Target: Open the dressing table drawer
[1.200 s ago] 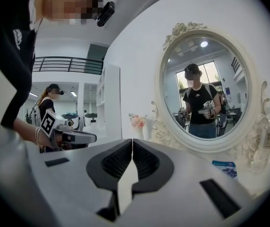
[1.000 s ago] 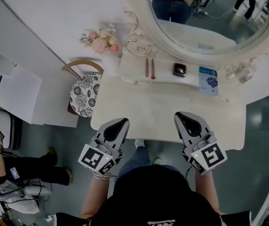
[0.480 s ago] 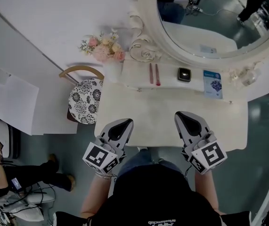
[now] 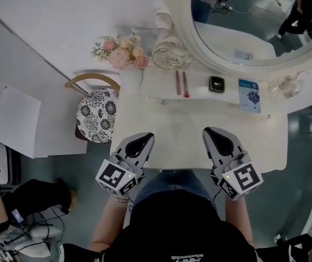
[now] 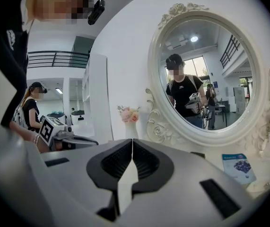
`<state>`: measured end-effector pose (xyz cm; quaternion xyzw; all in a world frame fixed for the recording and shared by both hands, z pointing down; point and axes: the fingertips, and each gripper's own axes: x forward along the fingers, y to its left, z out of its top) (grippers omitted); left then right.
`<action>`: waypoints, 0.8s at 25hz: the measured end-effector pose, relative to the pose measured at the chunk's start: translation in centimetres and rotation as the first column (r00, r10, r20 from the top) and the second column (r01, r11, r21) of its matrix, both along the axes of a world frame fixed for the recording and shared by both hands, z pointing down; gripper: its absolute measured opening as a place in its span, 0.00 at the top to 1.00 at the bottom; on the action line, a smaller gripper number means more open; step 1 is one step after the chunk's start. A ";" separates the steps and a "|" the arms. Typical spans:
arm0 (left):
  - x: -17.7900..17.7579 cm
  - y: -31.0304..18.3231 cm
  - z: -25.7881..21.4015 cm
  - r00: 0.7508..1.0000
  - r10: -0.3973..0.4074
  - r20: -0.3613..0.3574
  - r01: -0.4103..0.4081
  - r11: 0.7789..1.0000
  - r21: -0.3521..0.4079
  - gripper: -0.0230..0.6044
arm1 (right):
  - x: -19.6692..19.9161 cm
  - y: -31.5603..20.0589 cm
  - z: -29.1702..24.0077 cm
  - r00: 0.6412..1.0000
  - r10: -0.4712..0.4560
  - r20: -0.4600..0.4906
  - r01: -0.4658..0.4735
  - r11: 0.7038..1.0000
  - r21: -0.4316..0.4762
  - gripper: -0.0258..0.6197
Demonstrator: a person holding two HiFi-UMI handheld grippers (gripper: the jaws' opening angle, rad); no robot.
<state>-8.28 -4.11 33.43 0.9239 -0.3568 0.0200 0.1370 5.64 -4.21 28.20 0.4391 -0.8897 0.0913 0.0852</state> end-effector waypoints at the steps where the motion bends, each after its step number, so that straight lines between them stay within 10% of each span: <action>1: 0.0 -0.2 0.1 1.000 -0.001 -0.003 0.001 1.000 0.001 0.93 | 0.0 0.0 0.1 1.000 0.003 -0.001 -0.003 1.000 -0.004 0.93; 20: 1.4 -4.0 3.9 0.999 -0.028 0.033 0.030 0.997 -0.074 0.93 | 0.7 -3.1 2.6 0.999 -0.037 -0.017 0.036 0.998 -0.059 0.93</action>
